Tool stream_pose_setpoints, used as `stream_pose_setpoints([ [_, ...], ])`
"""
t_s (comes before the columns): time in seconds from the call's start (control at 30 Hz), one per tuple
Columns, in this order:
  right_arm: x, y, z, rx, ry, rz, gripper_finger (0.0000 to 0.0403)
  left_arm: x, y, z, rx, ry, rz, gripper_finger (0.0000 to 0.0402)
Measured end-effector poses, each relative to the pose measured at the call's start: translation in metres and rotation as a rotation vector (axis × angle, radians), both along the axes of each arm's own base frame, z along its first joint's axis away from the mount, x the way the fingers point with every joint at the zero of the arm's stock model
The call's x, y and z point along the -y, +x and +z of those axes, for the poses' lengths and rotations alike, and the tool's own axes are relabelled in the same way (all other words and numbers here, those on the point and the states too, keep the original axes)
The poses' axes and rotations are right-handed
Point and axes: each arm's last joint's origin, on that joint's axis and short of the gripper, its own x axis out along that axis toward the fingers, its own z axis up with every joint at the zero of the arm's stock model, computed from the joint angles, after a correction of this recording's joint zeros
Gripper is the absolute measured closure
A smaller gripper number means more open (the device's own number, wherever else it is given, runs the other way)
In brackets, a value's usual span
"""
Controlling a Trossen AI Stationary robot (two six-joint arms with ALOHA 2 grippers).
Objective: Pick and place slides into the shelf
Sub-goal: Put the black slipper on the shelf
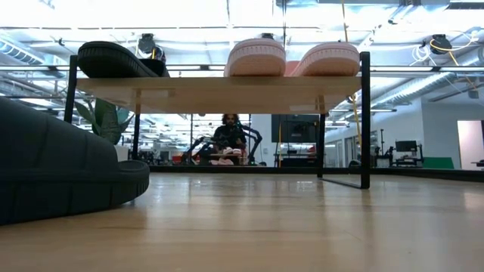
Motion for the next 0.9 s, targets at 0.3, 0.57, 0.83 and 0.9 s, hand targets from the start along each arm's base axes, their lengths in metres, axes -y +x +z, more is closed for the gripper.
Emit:
stream_pose_setpoints([
  [0.3, 0.010, -0.035, 0.017, 0.063, 0.069, 0.075, 0.0220, 0.003, 0.020, -0.034, -0.235, -0.016, -0.061, 0.0236],
  [0.57, 0.018, -0.044, 0.025, 0.158, 0.168, 0.082, 0.0220, 0.014, -0.001, -0.036, -0.281, 0.148, -0.304, 0.0236],
  [0.83, 0.016, -0.042, 0.023, 0.211, 0.223, 0.084, 0.0220, 0.035, -0.024, -0.048, -0.266, 0.278, -0.439, 0.0236],
  [0.9, 0.016, -0.042, 0.023, 0.213, 0.225, 0.084, 0.0220, 0.037, -0.026, -0.053, -0.261, 0.273, -0.427, 0.0236],
])
